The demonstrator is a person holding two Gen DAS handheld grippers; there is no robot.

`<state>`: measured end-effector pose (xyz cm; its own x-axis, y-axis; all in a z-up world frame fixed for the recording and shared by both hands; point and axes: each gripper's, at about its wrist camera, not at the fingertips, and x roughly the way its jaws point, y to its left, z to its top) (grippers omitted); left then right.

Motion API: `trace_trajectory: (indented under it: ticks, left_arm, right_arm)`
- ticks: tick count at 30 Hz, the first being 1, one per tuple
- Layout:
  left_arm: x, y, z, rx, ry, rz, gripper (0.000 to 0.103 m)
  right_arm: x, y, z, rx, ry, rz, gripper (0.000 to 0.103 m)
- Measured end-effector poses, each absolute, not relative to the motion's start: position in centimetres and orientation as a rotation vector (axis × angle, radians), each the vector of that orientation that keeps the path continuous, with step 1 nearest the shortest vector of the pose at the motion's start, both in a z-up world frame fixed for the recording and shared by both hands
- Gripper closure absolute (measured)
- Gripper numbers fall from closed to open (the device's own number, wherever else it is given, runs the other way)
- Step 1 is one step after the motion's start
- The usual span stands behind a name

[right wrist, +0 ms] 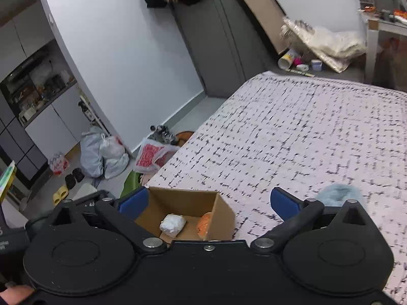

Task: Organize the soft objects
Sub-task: 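Lift both open tools out of the box back toward the remaining items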

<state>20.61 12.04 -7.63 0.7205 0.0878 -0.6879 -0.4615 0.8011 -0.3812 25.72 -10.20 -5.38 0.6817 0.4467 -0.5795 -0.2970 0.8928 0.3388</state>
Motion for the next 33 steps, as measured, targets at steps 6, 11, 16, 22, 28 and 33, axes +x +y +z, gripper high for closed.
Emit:
trace_trajectory:
  ticks: [6,11,16,22,28,33]
  left_arm:
    - [19.0,9.4,-6.0,-0.506,0.673,0.3,0.009]
    - [17.9,7.3,-5.2,-0.477,0.656,0.316,0.009]
    - [16.8,5.9,-5.1,-0.523,0.676,0.292,0.009]
    - [16.1,3.6,-4.4,-0.468,0.683,0.286,0.009]
    - [15.6,1.5,-5.0,-0.448,0.718,0.268,0.009]
    - [15.5,-0.2,-5.6,-0.4,0.752,0.271,0.009]
  right_arm:
    - [24.4,-13.1,-4.7,0.264,0.703,0.409,0.0]
    - [22.9,-15.7,-4.2,0.268,0.678,0.41,0.0]
    - [21.9,-18.7,-4.3,0.266,0.676,0.4,0.0]
    - [21.0,-22.2,-4.8,0.302,0.682,0.388,0.0]
    - [20.3,-24.9,-6.3,0.318,0.722,0.41,0.0]
    - [19.6,-26.4,-7.3,0.305,0.717,0.425,0.0]
